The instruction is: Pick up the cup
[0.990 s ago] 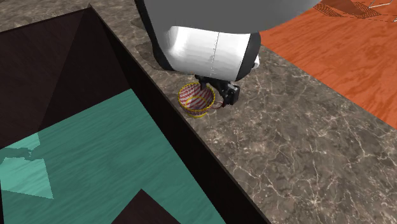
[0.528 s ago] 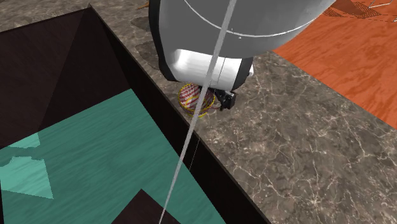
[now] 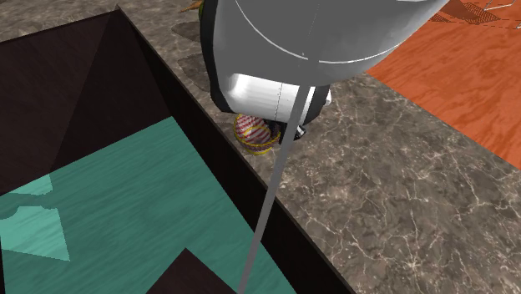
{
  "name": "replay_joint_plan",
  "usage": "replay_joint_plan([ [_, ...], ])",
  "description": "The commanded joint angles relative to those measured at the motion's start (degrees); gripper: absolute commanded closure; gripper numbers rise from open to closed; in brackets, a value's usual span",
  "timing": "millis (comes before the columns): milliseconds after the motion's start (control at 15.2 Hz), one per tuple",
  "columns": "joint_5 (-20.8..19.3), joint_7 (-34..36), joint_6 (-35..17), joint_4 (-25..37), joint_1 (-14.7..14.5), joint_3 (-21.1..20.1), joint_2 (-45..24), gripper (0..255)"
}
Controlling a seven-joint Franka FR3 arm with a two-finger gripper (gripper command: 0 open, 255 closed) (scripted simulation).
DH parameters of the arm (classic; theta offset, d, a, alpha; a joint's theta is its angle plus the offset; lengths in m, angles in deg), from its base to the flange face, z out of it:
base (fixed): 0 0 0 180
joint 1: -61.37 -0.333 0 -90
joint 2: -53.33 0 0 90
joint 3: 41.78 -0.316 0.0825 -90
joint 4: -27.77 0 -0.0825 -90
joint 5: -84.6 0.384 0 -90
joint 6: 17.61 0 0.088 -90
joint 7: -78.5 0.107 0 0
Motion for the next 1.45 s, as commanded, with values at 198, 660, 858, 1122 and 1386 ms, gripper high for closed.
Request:
replay_joint_plan([
  [198,0.0,0.0,0.0,0.02,-0.01,-0.01,-0.03,255],
  [660,0.65,-0.22,2.67,-1.25,0.68,-0.82,3.89,255],
  [858,1.0,-0.34,4.1,-1.69,1.0,-1.22,5.76,255],
  [1122,1.51,-0.51,6.09,-2.1,1.42,-1.75,8.17,255],
  [1386,1.8,-0.62,7.2,-2.24,1.63,-2.02,9.43,255],
])
